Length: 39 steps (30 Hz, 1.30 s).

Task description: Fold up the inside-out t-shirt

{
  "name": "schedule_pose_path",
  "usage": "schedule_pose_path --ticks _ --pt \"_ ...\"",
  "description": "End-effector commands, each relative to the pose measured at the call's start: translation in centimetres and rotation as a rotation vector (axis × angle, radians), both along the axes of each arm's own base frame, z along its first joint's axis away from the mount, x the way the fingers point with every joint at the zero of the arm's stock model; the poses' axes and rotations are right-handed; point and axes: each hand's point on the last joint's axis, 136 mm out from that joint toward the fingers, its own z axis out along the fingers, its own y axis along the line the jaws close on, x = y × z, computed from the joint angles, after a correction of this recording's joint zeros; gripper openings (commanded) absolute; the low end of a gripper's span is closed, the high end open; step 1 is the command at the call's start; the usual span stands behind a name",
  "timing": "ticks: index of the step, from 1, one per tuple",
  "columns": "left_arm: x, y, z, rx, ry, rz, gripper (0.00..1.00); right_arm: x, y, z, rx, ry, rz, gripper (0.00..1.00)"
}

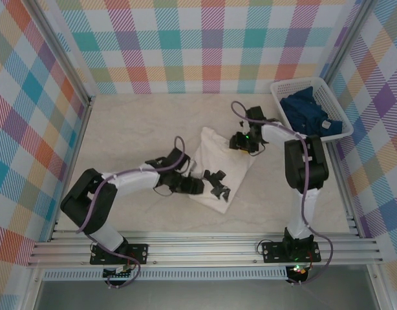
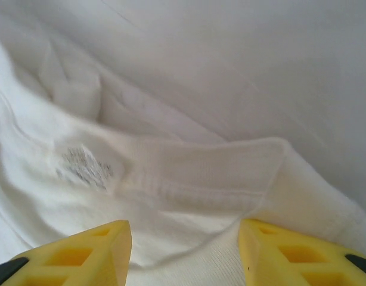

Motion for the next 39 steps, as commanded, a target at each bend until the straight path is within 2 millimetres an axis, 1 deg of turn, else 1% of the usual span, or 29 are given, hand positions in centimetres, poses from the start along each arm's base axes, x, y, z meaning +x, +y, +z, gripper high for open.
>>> schedule_pose_path --ticks 1,2,3,5,6,8,9,10,11,13,14,16,18,21,23,26,27,28,30,32,34,37,39 --pt "-1.8 -2.2 2.7 -0.132 -0.026 -0.086 0.73 -0.2 4.7 2.6 0.015 -0.072 0.216 0.51" --pt "-1.4 -1.9 3.3 -0.125 -0.063 -0.084 0.74 -0.3 4.8 3.3 0.015 -0.093 0.225 0.52" --pt "-0.7 -1.3 4.1 -0.118 -0.114 -0.074 0.74 -0.5 4.5 4.2 0.016 -0.112 0.222 0.52" --pt "1.7 0.0 5.8 -0.131 -0.204 -0.003 0.76 -1.0 3.3 5.3 0.002 -0.153 0.202 0.54" --pt "3.7 0.9 6.4 -0.143 -0.235 0.075 0.77 -1.3 2.6 5.7 0.003 -0.170 0.181 0.55" --pt "7.6 2.7 6.5 -0.160 -0.228 0.228 0.77 -1.8 1.5 6.1 0.023 -0.177 0.135 0.56" --pt "9.5 2.8 6.6 -0.179 -0.215 0.266 0.76 -2.1 1.1 6.0 0.031 -0.168 0.115 0.56" --pt "11.0 2.4 6.6 -0.191 -0.204 0.273 0.75 -2.4 1.1 6.0 0.037 -0.160 0.110 0.56" --pt "12.0 1.7 6.7 -0.202 -0.199 0.266 0.74 -2.7 1.2 6.1 0.051 -0.150 0.107 0.56" --pt "13.8 -0.6 7.1 -0.264 -0.186 0.230 0.72 -3.6 1.6 6.0 0.096 -0.121 0.095 0.55" --pt "14.4 -1.2 7.0 -0.272 -0.182 0.223 0.72 -4.1 1.5 5.7 0.097 -0.107 0.086 0.55" --pt "15.7 -2.1 5.8 -0.252 -0.164 0.213 0.71 -4.5 0.6 4.4 0.072 -0.082 0.055 0.55" --pt "16.6 -2.9 4.9 -0.256 -0.141 0.199 0.70 -4.7 0.1 2.8 0.079 -0.032 0.030 0.54" --pt "17.1 -3.9 3.9 -0.249 -0.115 0.182 0.70 -4.2 0.2 1.5 0.090 -0.008 0.021 0.53" --pt "17.2 -3.6 2.5 -0.209 -0.098 0.193 0.70 -3.7 -0.3 0.7 0.066 -0.002 0.010 0.52" --pt "16.8 -2.0 -0.3 -0.105 -0.065 0.225 0.69 -2.9 -1.6 -0.5 0.017 0.020 -0.016 0.51" --pt "16.7 -1.2 -1.2 -0.059 -0.057 0.245 0.69 -2.6 -2.1 -0.8 0.002 0.023 -0.026 0.51" --pt "16.4 -0.4 -1.8 -0.024 -0.051 0.258 0.69 -2.4 -2.6 -1.1 -0.016 0.029 -0.034 0.50" --pt "15.8 0.8 -2.0 0.014 -0.062 0.278 0.69 -1.8 -3.2 -1.2 -0.046 0.026 -0.043 0.50" --pt "15.1 1.6 -1.3 0.025 -0.086 0.283 0.69 -1.5 -3.2 -0.9 -0.057 0.017 -0.034 0.50" --pt "14.6 1.7 0.7 -0.013 -0.122 0.276 0.70 -1.3 -2.5 0.4 -0.017 -0.017 -0.006 0.49" --pt "13.5 1.3 4.0 -0.089 -0.180 0.266 0.71 -1.8 -1.3 2.7 0.062 -0.062 0.028 0.50" --pt "12.1 0.9 5.3 -0.124 -0.203 0.248 0.72 -2.7 -0.4 3.8 0.107 -0.073 0.044 0.50"
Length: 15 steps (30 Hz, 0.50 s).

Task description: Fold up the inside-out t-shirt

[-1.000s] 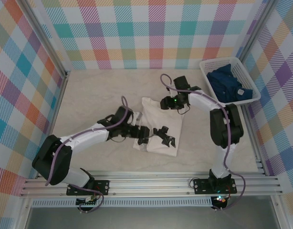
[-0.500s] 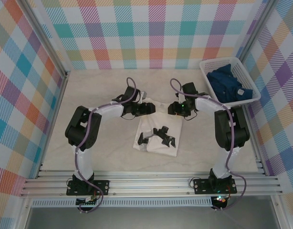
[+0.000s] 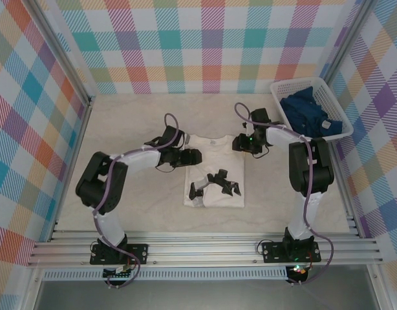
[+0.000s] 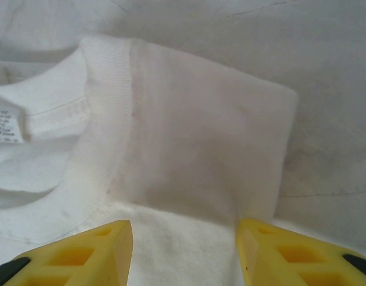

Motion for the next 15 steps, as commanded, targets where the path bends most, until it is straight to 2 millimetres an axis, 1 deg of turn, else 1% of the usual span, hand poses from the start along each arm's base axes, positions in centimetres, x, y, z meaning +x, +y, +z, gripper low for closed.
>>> schedule_pose_path --ticks 1,3,6,7,9,11,13,15 --pt "-1.9 -0.9 3.8 -0.056 -0.082 -0.039 0.73 -1.4 2.2 3.8 0.108 -0.065 0.064 0.50" --pt "-3.7 -2.0 3.9 -0.077 -0.065 -0.081 0.73 -2.9 3.6 4.2 0.155 -0.061 0.092 0.50" --pt "-6.9 -4.1 2.9 -0.114 0.000 -0.157 0.73 -5.4 5.9 3.5 0.218 0.003 0.122 0.50" --pt "-7.8 -4.7 2.6 -0.124 0.021 -0.179 0.73 -6.0 6.2 3.0 0.233 0.027 0.118 0.49" --pt "-8.7 -5.1 1.6 -0.122 0.049 -0.191 0.73 -6.6 6.4 1.9 0.248 0.066 0.098 0.49" --pt "-8.7 -4.9 0.4 -0.104 0.065 -0.185 0.73 -7.0 5.8 0.4 0.216 0.101 0.073 0.49" --pt "-8.4 -3.8 -1.2 -0.023 0.082 -0.159 0.72 -7.0 5.1 -1.0 0.172 0.136 0.044 0.47" --pt "-8.7 -2.8 -2.4 0.028 0.105 -0.140 0.71 -7.1 4.5 -1.9 0.139 0.156 0.030 0.46"
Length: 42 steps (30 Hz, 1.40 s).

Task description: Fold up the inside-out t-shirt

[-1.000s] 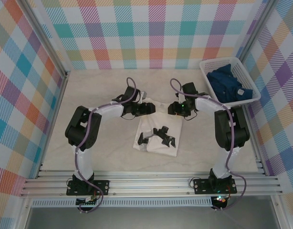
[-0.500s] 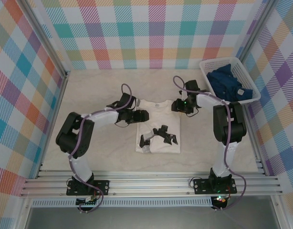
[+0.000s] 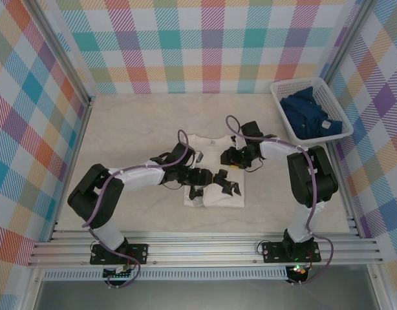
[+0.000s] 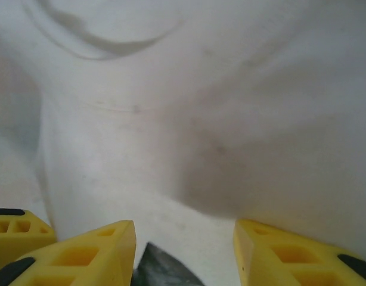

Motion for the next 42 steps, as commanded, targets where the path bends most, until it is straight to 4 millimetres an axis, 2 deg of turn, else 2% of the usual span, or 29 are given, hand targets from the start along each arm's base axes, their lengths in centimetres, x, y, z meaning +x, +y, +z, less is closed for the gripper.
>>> schedule_pose_path --ticks 1,7,9,11,15,17,19,24,27,34,36,42 --pt "-0.6 2.0 -2.1 0.094 0.038 0.034 0.70 -0.1 -1.2 -1.8 -0.049 0.054 -0.046 0.46" --pt "-4.8 6.8 -4.3 0.243 0.114 0.060 0.63 0.4 -2.3 -2.8 -0.122 0.052 -0.036 0.46" --pt "-5.7 7.6 -4.3 0.258 0.129 0.060 0.62 0.7 -2.1 -2.6 -0.123 0.048 -0.022 0.46" --pt "-5.7 7.9 -3.7 0.266 0.113 0.057 0.60 1.1 -1.6 -1.7 -0.097 0.027 -0.002 0.46" --pt "-2.6 7.1 -0.4 0.194 0.013 0.101 0.62 2.1 -0.6 1.6 -0.039 -0.062 0.039 0.48" --pt "0.2 6.9 1.7 0.132 -0.041 0.159 0.64 2.6 -0.5 3.5 -0.031 -0.125 0.046 0.49" --pt "3.7 7.1 3.5 0.067 -0.115 0.227 0.67 3.7 -1.5 4.6 -0.073 -0.190 0.026 0.52" --pt "10.6 8.2 3.2 0.060 -0.146 0.310 0.71 7.7 -6.2 5.2 -0.096 -0.210 -0.136 0.55" --pt "13.4 8.5 2.2 0.073 -0.129 0.303 0.72 9.8 -8.0 4.8 -0.118 -0.204 -0.181 0.58" --pt "16.9 7.3 0.7 0.062 -0.105 0.224 0.76 11.8 -7.4 2.0 -0.141 -0.137 -0.125 0.66" --pt "17.3 6.8 0.3 0.054 -0.091 0.203 0.77 12.0 -6.9 1.4 -0.129 -0.125 -0.108 0.68" --pt "16.8 5.3 -1.4 -0.010 -0.033 0.152 0.76 11.7 -3.7 -0.5 -0.083 -0.072 -0.009 0.69"
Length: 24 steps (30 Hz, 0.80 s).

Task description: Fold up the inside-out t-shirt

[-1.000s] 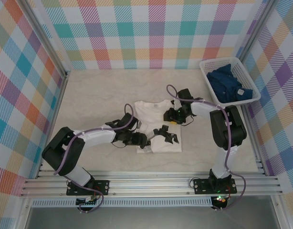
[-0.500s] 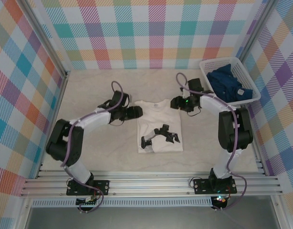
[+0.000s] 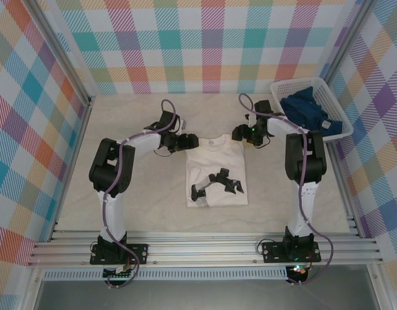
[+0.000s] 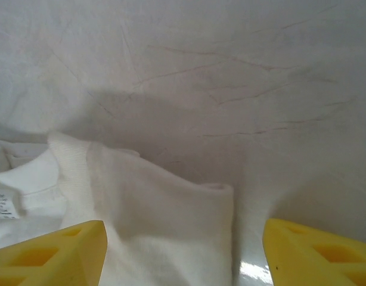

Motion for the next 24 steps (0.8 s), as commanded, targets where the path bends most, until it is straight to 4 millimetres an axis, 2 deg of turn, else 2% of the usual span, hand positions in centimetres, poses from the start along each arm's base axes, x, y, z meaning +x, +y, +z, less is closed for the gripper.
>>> schedule_pose_path --ticks 1,11,17,24 --pt "-0.5 -0.9 -0.6 -0.054 0.033 -0.056 0.75 -0.8 2.7 0.0 0.051 0.031 0.088 0.69" --pt "-1.1 -2.4 -2.5 -0.108 0.077 -0.102 0.61 -2.1 4.9 -1.1 0.108 0.065 0.111 0.55" --pt "-1.0 -3.6 -3.0 -0.123 0.086 -0.124 0.51 -1.9 5.7 -1.4 0.143 0.068 0.109 0.43" --pt "0.0 -4.1 -3.3 -0.122 0.078 -0.134 0.34 -0.7 5.6 -1.4 0.132 0.035 0.092 0.31"
